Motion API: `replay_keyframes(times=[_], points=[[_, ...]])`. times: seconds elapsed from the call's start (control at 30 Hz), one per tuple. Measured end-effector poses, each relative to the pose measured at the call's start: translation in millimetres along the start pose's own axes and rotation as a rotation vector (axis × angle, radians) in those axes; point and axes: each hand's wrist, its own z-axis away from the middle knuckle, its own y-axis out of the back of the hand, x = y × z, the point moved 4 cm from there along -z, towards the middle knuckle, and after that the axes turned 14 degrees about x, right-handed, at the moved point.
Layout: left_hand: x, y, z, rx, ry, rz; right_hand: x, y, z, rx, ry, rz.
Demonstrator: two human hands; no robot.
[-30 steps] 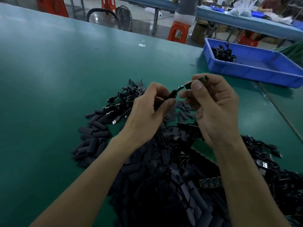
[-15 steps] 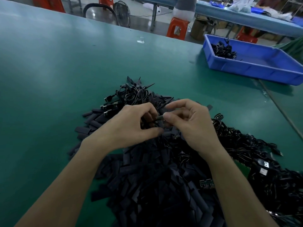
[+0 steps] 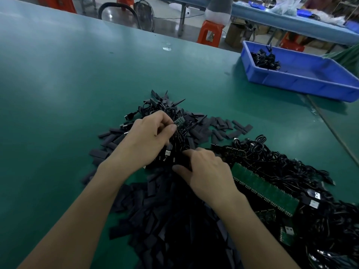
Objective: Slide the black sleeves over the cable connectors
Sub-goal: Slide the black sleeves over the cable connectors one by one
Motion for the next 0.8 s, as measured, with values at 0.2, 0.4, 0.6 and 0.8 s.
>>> replay_keyframes(times=[0.2,0.4,0.6,0.8], points=[[0.2,2.9,0.7,0.021,0.05,0.047,-3.3,-14.2,3.8,-0.013,-0.051,0.037],[0.1,8.3,0.5,0.084,0.054,0.082,-7.1,-14.8,3.6,0.044,0.018,0.081],[-0.9,9.6,0.7,0.1,0.084,0.116,-4.7,-11.9,4.9,0.167,0.08,0.043],[-1.5,9.1,0.8,0.096,0.117,0.105,1.4,6.5,6.8,0.398,0.045,-0.239]])
